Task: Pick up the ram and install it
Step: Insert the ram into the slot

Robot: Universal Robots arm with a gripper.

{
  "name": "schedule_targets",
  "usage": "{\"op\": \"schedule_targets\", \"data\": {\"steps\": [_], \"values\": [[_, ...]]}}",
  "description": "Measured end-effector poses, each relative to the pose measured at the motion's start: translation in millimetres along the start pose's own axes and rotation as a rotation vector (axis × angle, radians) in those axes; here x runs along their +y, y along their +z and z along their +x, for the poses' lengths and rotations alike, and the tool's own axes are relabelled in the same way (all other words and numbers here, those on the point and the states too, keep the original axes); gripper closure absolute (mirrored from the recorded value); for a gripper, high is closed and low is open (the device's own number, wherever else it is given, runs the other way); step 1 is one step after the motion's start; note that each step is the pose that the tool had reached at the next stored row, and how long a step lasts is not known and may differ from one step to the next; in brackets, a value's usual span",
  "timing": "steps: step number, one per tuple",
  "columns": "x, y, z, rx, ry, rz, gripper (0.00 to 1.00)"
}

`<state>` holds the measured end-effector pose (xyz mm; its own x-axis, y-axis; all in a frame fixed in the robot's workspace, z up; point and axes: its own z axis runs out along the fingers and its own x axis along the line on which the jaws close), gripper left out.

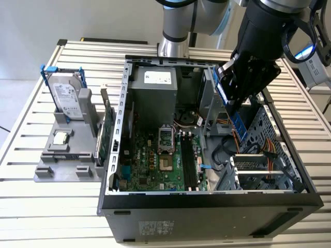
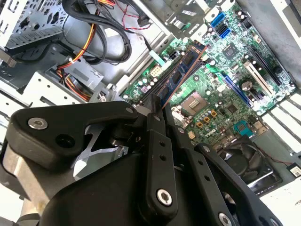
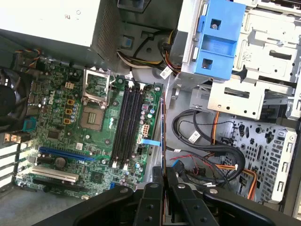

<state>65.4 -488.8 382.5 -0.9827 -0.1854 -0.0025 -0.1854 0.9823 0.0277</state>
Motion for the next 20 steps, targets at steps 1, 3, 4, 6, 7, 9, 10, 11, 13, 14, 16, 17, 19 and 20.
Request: {"op": "schedule_targets", "data": {"steps": [1,3,4,6,7,9,10,11,13,14,16,17,19,20], "values": [[0.0,0.0,0.0,0.0000,0.000,-0.0001,1.00],[0.0,0.1,0.1,-0.0001,0.001,-0.0002,1.00],[0.0,0.1,0.2,-0.0002,0.003,-0.0001,1.00],[0.0,0.4,0.4,-0.0003,0.009,-0.0001,1.00],[0.1,0.5,0.6,-0.0004,0.011,-0.0001,1.00],[0.2,1.2,1.1,-0.0005,0.013,-0.0002,1.00],[0.2,1.5,1.3,-0.0005,0.013,-0.0001,1.00],[0.2,1.9,1.5,-0.0005,0.013,-0.0002,1.00],[0.2,2.6,1.8,-0.0005,0.013,-0.0001,1.00],[0.2,2.8,1.9,-0.0004,0.013,0.0000,1.00],[0.3,3.6,2.1,-0.0005,0.013,-0.0002,1.00],[0.3,4.0,2.2,-0.0005,0.013,-0.0001,1.00],[0.4,4.8,2.5,-0.0005,0.013,0.0000,1.00],[0.5,5.3,2.7,-0.0005,0.013,0.0000,1.00]]}}
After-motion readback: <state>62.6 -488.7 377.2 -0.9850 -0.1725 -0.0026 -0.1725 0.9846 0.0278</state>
